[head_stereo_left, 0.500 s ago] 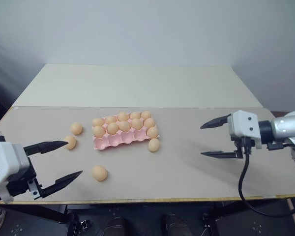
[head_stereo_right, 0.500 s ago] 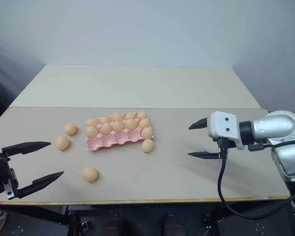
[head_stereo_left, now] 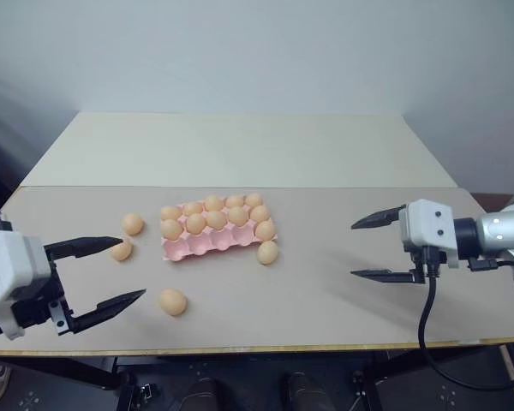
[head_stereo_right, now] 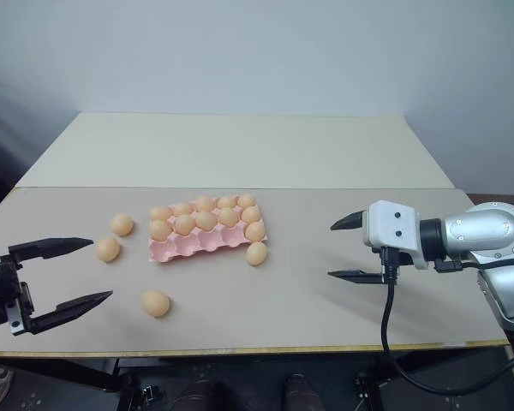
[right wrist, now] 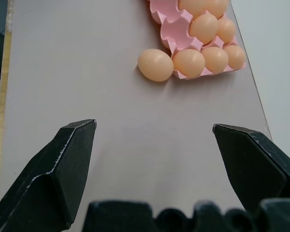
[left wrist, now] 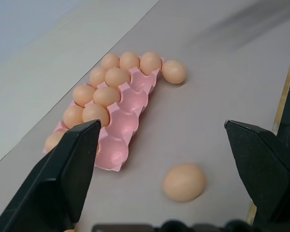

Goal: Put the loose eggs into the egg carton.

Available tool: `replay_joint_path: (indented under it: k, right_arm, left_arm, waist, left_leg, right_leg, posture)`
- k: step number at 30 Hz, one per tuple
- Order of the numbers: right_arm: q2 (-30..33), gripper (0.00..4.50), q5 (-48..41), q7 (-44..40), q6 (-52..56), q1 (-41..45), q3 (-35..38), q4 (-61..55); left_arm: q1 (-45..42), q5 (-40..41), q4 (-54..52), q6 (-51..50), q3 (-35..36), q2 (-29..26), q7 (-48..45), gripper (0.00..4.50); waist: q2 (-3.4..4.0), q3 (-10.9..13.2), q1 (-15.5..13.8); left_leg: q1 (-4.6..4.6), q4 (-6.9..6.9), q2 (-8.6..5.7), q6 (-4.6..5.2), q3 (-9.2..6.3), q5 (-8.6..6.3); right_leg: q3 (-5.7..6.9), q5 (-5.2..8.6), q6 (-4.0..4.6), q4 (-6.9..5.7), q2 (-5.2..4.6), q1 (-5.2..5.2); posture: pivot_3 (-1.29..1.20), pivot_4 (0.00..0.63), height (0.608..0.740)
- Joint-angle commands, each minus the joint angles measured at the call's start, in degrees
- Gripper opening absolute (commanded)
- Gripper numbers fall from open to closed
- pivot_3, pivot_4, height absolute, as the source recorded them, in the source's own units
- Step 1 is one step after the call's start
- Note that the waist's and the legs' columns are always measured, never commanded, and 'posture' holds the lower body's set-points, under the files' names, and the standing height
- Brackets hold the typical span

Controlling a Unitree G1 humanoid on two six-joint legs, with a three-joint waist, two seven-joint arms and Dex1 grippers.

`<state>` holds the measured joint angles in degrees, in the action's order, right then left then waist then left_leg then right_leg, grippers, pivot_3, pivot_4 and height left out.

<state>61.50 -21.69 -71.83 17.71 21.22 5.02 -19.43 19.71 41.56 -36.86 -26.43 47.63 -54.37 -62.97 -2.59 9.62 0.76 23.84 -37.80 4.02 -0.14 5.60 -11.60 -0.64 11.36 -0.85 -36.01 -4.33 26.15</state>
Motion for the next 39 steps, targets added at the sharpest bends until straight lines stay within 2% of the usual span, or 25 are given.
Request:
replay_joint_path:
  k: [1, 9, 15, 20, 25, 28, 39]
  right_arm:
    - [0.00, 4.50, -1.41, 1.45, 1.27, -0.45, 2.09, -2.21]
    - [-1.28, 4.50, -0.68, 5.02, 5.96, 0.75, -0.28, -2.63]
    - [-3.44, 4.50, -2.28, 11.85, 18.90, 1.53, -3.75, -7.59]
    - [-12.93, 4.50, -1.77, 22.75, 28.18, 3.12, -9.51, -12.29]
    - [-23.48, 4.50, 2.04, 32.95, 32.19, 5.62, -16.13, -12.40]
    - [-26.96, 4.50, 3.45, 36.46, 33.85, 6.47, -17.72, -11.43]
    - [-36.28, 4.50, 10.11, 42.69, 32.99, 9.79, -24.70, -3.17]
  left_arm:
    - [-2.02, -0.19, 0.81, 0.27, -0.31, -1.47, 0.10, 4.46]
    - [-2.21, 0.39, -1.25, -0.41, -2.36, -0.80, 0.43, 4.46]
    - [-1.05, 0.26, 0.25, -0.34, -3.74, -1.38, -2.05, 4.46]
    - [-2.49, -1.80, 4.77, 0.97, -5.57, -3.34, -4.97, 4.46]
    - [-3.54, -5.92, 9.62, 3.38, -7.39, -5.40, -7.31, 4.46]
    - [-4.56, -6.07, 10.49, 3.87, -7.57, -5.25, -7.92, 4.46]
    - [-2.34, -6.87, 7.52, 3.42, -5.85, -2.40, -7.11, 4.46]
  waist:
    - [0.00, 0.00, -0.04]
    - [0.00, 0.00, 0.04]
    - [0.00, 0.00, 0.04]
    - [-0.02, -0.01, 0.10]
    - [-0.02, -0.01, 0.10]
    - [-0.02, -0.01, 0.10]
    - [-0.02, -0.02, 0.38]
  left_leg:
    - [0.00, 0.00, 0.00, -0.02, 0.00, -0.01]
    - [0.01, 0.00, -0.01, -0.22, 0.01, -0.13]
    - [0.00, 0.00, -0.01, -0.22, 0.01, -0.13]
    - [0.00, 0.00, 0.02, -0.23, -0.02, -0.14]
    - [0.05, 0.00, 0.01, -0.22, -0.01, -0.13]
    - [0.22, 0.00, 0.00, 0.09, -0.01, 0.05]
    - [0.26, -0.01, 0.06, 0.10, -0.01, 0.06]
  right_leg:
    - [0.00, 0.00, 0.00, 0.00, 0.00, 0.00]
    - [-0.01, 0.00, -0.01, 0.02, -0.01, 0.00]
    - [-0.01, 0.00, 0.00, -0.01, -0.01, 0.00]
    - [-0.01, -0.01, 0.01, -0.03, 0.04, 0.01]
    - [0.00, -0.01, 0.02, -0.01, 0.02, 0.05]
    - [0.03, -0.03, 0.04, 0.01, 0.00, 0.15]
    - [0.08, -0.04, 0.06, -0.02, 0.04, 0.16]
  posture:
    - [0.00, 0.150, 0.740]
    - [0.00, 0.150, 0.740]
    - [0.00, 0.150, 0.740]
    - [0.00, 0.150, 0.740]
    - [0.00, 0.150, 0.740]
    - [0.00, 0.150, 0.740]
    - [0.00, 0.150, 0.740]
